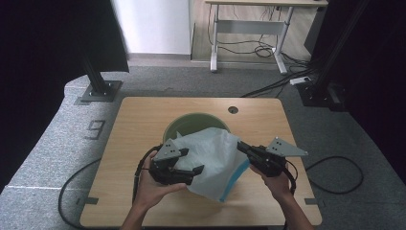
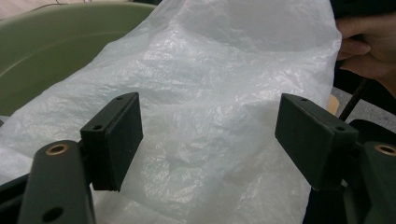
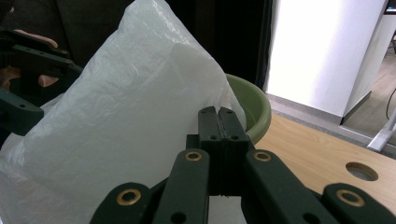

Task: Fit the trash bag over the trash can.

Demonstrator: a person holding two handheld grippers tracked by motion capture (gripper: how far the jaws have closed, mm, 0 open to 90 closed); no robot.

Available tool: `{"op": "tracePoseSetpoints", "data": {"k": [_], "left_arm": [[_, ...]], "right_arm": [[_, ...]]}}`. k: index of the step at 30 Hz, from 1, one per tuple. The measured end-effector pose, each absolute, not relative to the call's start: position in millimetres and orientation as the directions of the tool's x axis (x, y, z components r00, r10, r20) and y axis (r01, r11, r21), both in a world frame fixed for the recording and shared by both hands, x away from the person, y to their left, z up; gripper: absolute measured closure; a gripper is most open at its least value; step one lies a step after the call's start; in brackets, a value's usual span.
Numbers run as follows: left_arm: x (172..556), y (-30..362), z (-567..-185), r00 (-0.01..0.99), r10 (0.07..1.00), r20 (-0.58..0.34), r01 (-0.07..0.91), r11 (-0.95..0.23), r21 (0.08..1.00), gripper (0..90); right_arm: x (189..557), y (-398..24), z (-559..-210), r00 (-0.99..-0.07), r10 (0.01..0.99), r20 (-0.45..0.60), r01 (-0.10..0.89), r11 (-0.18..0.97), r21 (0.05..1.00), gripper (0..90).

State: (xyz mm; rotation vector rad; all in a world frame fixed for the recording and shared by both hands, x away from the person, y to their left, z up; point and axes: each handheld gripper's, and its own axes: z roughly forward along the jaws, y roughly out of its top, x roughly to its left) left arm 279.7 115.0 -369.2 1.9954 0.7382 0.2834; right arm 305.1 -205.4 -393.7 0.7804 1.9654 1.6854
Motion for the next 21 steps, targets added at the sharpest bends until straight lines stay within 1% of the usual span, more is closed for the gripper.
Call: {"op": "tracePoseSetpoints", "data": {"k": [5,8,9,10,15,16,17,21], "left_arm": [[282.4,115.6,-373.5,0.779,0.620,-0.098,0.396,-0.365,0.843,26.9],[285.1,118.3,-375.1,0.773,0.623,-0.115,0.410,-0.352,0.841,31.2],[286.1,119.3,-375.4,0.773,0.622,-0.125,0.415,-0.346,0.841,31.2],[287.3,120.2,-375.9,0.772,0.621,-0.136,0.422,-0.341,0.840,34.0],[288.3,119.9,-376.4,0.777,0.612,-0.149,0.426,-0.337,0.840,41.2],[288.2,119.8,-376.3,0.778,0.611,-0.148,0.426,-0.338,0.839,41.2],[288.2,119.7,-376.2,0.778,0.610,-0.149,0.426,-0.339,0.839,44.9],[288.4,119.9,-376.1,0.793,0.586,-0.166,0.429,-0.342,0.836,54.6]], "right_arm": [[306.0,-205.9,-395.0,-0.748,0.662,0.053,0.149,0.090,0.985,88.4],[306.0,-206.9,-394.9,-0.746,0.664,0.057,0.151,0.085,0.985,88.4],[306.0,-206.9,-394.9,-0.746,0.664,0.057,0.151,0.085,0.985,88.4],[306.0,-207.6,-394.9,-0.745,0.664,0.061,0.153,0.081,0.985,88.4],[306.1,-208.5,-394.6,-0.744,0.666,0.063,0.153,0.077,0.985,88.4],[306.1,-208.7,-394.5,-0.743,0.666,0.063,0.153,0.076,0.985,88.4],[306.0,-209.1,-394.3,-0.743,0.666,0.064,0.153,0.075,0.985,88.4],[305.7,-210.3,-393.7,-0.742,0.667,0.067,0.153,0.070,0.986,88.4]]}}
